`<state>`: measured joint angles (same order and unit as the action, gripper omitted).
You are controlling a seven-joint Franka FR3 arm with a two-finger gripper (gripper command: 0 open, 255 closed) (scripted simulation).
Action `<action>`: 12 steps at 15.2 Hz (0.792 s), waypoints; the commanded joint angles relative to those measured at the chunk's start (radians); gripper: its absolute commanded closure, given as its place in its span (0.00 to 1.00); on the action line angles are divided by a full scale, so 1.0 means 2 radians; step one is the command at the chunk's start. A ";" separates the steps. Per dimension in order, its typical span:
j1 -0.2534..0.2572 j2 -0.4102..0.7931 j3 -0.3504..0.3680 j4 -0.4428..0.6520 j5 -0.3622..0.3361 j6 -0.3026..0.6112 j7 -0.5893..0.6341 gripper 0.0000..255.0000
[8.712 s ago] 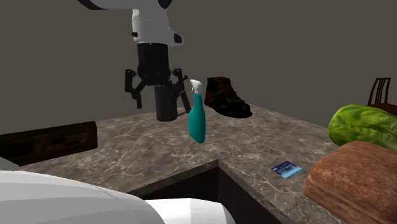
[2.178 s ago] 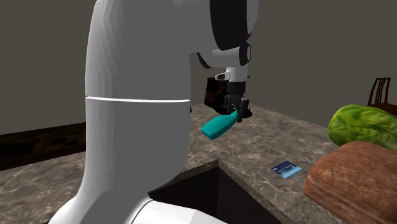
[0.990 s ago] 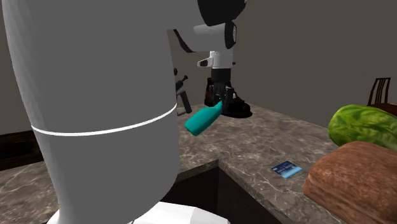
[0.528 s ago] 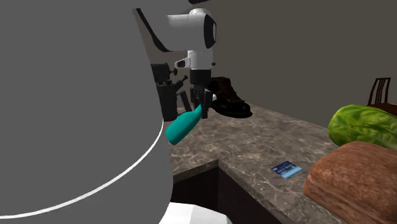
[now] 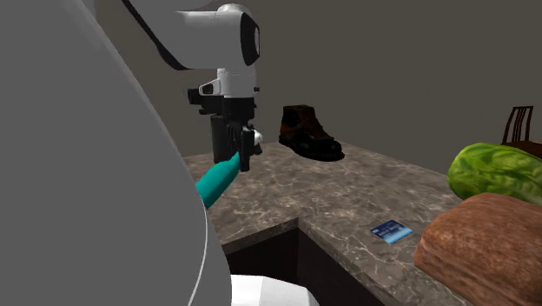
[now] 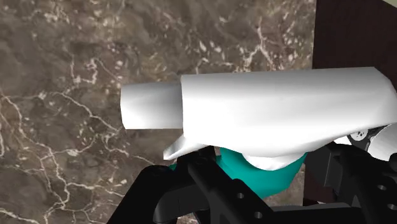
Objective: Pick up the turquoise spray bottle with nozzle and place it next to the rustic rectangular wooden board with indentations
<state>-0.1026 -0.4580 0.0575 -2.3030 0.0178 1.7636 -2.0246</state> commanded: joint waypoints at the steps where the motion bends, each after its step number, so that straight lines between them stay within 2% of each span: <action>1: 0.011 -0.020 0.017 -0.015 0.011 -0.004 0.023 1.00; 12: 0.073 -0.111 0.108 -0.071 0.086 -0.032 0.139 1.00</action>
<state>0.0296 -0.6667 0.2516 -2.4340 0.1696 1.6996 -1.7750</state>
